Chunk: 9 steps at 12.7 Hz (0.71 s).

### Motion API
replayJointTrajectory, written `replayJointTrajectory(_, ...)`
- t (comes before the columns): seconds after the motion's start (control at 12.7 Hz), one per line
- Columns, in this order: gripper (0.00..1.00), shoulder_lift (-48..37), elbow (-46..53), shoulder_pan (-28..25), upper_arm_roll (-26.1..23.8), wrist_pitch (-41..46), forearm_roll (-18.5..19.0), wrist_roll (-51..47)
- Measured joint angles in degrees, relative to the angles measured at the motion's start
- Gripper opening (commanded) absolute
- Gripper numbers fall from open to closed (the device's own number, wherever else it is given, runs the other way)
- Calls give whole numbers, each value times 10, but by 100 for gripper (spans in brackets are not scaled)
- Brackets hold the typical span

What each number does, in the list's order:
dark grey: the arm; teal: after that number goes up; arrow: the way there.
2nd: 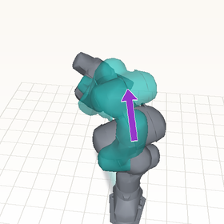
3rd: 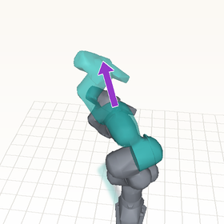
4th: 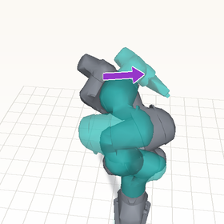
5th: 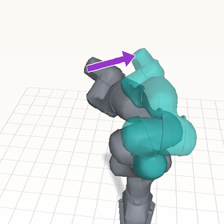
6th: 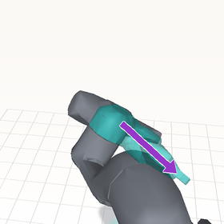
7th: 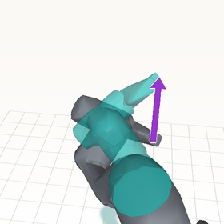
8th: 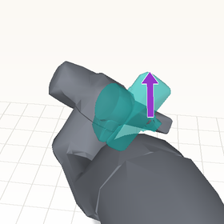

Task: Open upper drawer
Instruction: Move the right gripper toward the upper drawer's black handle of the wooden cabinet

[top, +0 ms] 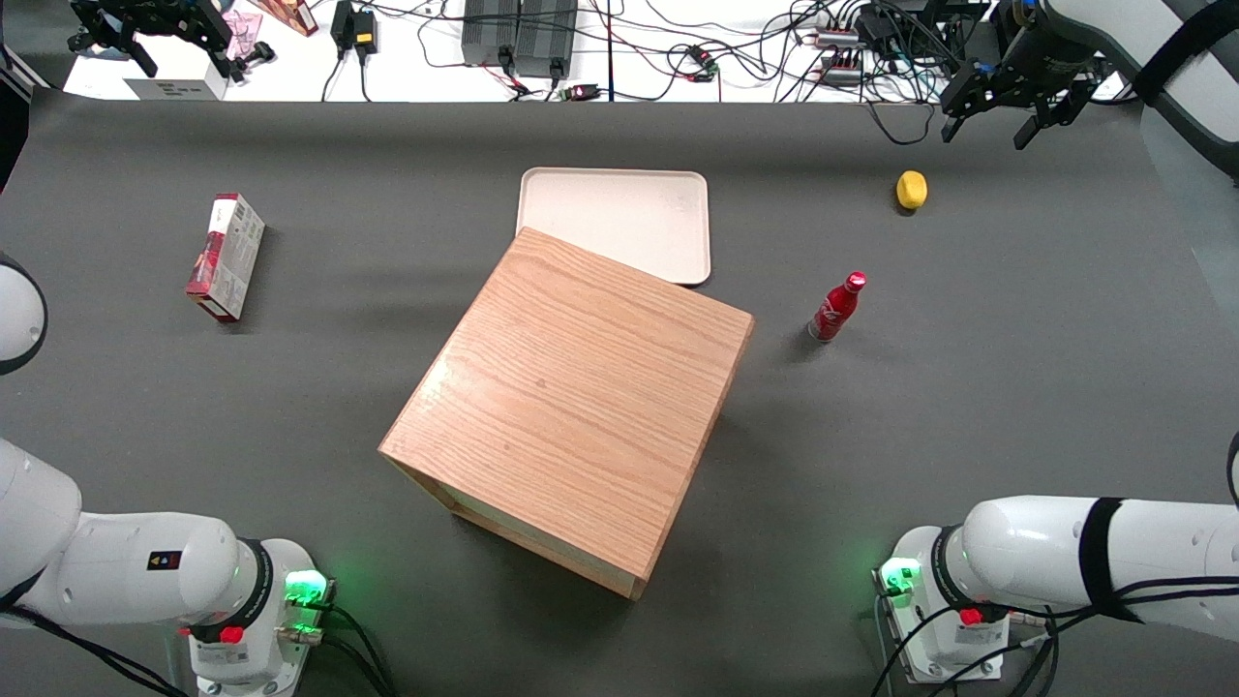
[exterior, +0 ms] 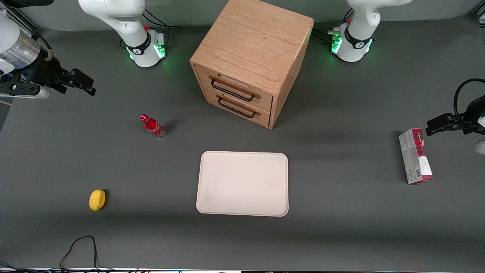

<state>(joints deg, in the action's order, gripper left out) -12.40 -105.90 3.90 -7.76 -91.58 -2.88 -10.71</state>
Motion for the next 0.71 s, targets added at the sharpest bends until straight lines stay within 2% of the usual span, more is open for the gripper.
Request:
replayJointTrajectory(0.47,100,40,32,-3,-16,5,0,3)
replayJointTrajectory(0.71,100,98,89,-6,-87,11,0,3)
